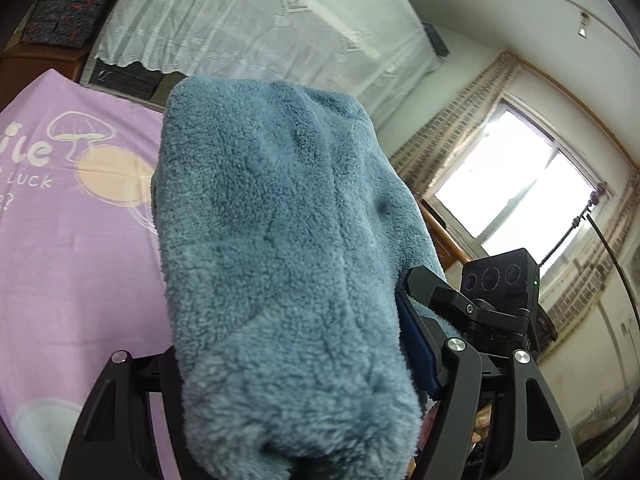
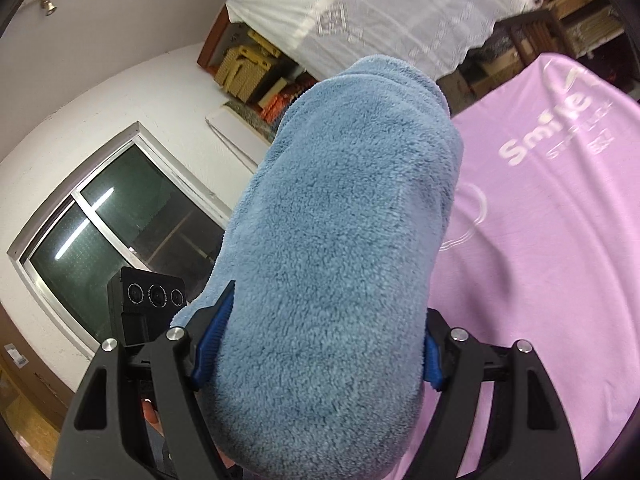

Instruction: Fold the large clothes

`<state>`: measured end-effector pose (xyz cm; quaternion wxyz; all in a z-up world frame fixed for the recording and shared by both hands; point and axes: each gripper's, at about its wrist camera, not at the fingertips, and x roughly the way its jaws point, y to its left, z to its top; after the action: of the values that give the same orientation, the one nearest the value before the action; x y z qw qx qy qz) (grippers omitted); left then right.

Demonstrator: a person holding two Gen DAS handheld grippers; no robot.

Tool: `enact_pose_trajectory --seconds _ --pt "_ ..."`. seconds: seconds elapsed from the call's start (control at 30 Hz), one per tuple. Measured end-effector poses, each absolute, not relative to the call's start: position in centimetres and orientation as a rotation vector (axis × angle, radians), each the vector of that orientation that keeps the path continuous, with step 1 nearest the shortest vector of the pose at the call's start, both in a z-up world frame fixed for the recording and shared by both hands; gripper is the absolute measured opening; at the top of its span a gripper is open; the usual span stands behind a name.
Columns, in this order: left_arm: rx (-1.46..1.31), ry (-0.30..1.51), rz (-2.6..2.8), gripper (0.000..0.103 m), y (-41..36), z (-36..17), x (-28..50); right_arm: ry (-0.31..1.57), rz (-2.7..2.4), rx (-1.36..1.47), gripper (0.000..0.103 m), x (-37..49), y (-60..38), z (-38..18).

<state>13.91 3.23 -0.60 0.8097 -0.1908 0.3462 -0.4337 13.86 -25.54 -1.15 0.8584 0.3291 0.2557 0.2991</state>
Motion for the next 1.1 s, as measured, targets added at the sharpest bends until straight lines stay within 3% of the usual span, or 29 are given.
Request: enact_pose_trajectory --seconds 0.3,0.63,0.9,1.1 --pt "-0.33 0.708 -1.007 0.073 -1.2 0.8 8.6 0.453 0.561 0.673 0.074 5.4 -29.4 0.2" --pt "-0.271 0.781 -1.097 0.073 -8.3 -0.6 10.9 0.416 0.45 0.737 0.074 3.0 -34.9 -2.0" --pt "-0.238 0.918 -1.126 0.073 -15.1 -5.0 14.5 0.471 0.342 0.826 0.074 4.4 -40.2 -7.3" --pt "-0.216 1.084 -1.074 0.073 -19.3 -11.1 17.5 0.601 0.261 0.892 0.074 7.3 -43.0 -13.4"
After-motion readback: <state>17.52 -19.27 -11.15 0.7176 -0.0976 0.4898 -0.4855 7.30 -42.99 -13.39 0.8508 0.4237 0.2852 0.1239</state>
